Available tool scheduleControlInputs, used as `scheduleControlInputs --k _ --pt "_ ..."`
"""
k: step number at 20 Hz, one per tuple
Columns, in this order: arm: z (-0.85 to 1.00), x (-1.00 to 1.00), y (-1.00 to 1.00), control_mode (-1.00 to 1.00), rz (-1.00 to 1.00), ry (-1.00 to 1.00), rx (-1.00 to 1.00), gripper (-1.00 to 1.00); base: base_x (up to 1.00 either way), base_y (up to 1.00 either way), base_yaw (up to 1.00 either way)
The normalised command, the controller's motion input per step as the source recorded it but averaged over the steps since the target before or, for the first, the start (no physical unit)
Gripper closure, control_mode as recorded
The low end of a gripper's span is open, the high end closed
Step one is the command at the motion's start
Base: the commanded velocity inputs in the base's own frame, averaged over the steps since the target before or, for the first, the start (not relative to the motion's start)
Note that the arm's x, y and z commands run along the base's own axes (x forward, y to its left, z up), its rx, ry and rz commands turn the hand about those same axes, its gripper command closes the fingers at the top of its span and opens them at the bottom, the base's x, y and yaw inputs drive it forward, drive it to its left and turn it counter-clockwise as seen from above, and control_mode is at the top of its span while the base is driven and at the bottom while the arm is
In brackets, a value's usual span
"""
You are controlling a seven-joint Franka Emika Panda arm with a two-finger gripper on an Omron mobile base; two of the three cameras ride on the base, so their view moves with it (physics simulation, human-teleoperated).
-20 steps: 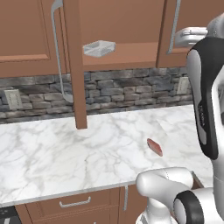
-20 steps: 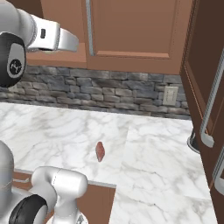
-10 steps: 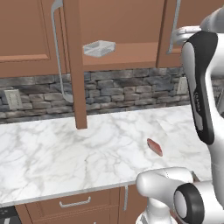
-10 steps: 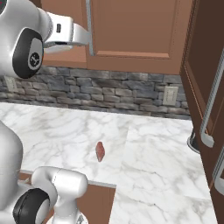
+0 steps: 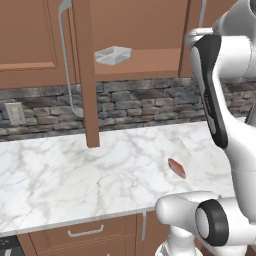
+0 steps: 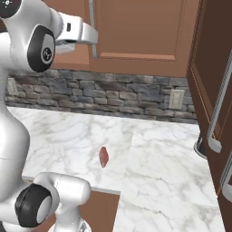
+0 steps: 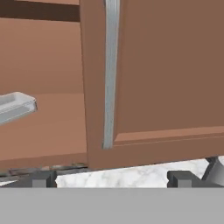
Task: Retrieve the tupperware from the cabinet, then place the raw meat into the tupperware to avoid contamination.
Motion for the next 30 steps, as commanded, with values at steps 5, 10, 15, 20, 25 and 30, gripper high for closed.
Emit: scheduleControlInputs --k 5,10,15,20,25,30 --pt "-0.05 0.45 0.0 -1.0 0.0 0.0 0.05 -1.0 0.0 0.0 0.0" --pt "-0.03 0.41 -0.01 -1.0 0.0 0.01 0.04 -1.0 0.0 0.0 0.0" --pt "-0.17 0.26 -0.06 -1.0 0.0 0.0 0.0 -1.0 0.0 0.0 0.0" --pt "-0.24 0.23 -0.11 -1.0 0.0 0.0 0.0 -1.0 0.0 0.0 0.0" --pt "-0.18 0.22 -0.07 -1.0 0.0 0.0 0.0 -1.0 0.0 0.0 0.0" --pt "-0.22 0.22 0.0 -1.0 0.0 0.0 0.0 -1.0 0.0 0.0 0.0"
